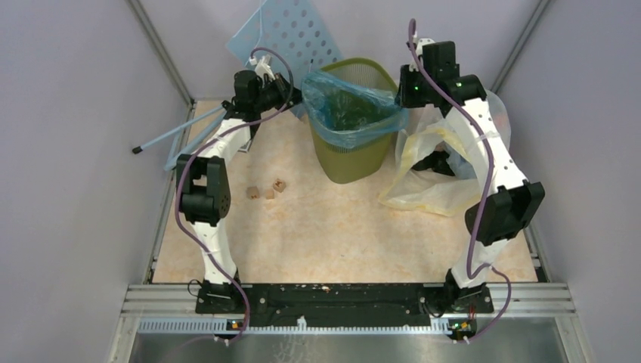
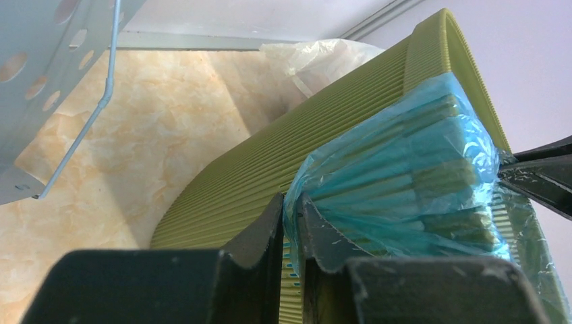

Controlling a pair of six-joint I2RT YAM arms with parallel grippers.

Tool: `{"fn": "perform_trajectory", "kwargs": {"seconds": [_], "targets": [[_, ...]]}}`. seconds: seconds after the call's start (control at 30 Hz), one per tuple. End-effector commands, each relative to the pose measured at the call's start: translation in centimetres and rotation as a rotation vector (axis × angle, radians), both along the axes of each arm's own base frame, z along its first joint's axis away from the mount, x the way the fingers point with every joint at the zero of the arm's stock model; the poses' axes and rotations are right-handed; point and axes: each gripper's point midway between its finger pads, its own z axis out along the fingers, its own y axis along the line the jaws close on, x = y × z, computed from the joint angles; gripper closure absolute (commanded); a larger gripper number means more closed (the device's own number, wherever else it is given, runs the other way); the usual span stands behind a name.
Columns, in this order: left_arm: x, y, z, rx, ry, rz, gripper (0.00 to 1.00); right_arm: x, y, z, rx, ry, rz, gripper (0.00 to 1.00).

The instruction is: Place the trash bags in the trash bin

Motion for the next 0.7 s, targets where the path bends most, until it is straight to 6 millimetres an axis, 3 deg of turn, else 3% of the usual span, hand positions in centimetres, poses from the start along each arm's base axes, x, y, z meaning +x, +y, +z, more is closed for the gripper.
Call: {"fn": "perform_trajectory", "kwargs": {"seconds": [0.0, 0.13, 0.47, 0.57, 0.67], "targets": [[-1.3, -1.4, 2.4, -0.014, -0.080, -0.111, 0.83, -2.9, 1.5, 2.3, 0.066, -0.007, 0.038, 0.83], [-3.0, -1.3, 3.1, -0.007, -0.076, -0.134, 0.83, -7.1, 3.3, 1.9, 0.097, 0.038, 0.062, 0.81], [-9.6, 0.4, 3.5, 0.108, 0.019, -0.132, 0.80, -20.5, 9.8, 0.5, 0.260, 0.191, 0.223, 0.74], [-12.8, 1.5, 2.5, 0.182, 0.056, -0.123, 0.77, -24.1, 10.3, 0.1, 0.307, 0.221, 0.281, 0.55], [-14.8, 2.4, 2.0, 0.208, 0.038, -0.090, 0.74, -24.8, 9.0, 1.6, 0.316, 0.149, 0.283, 0.37]]}}
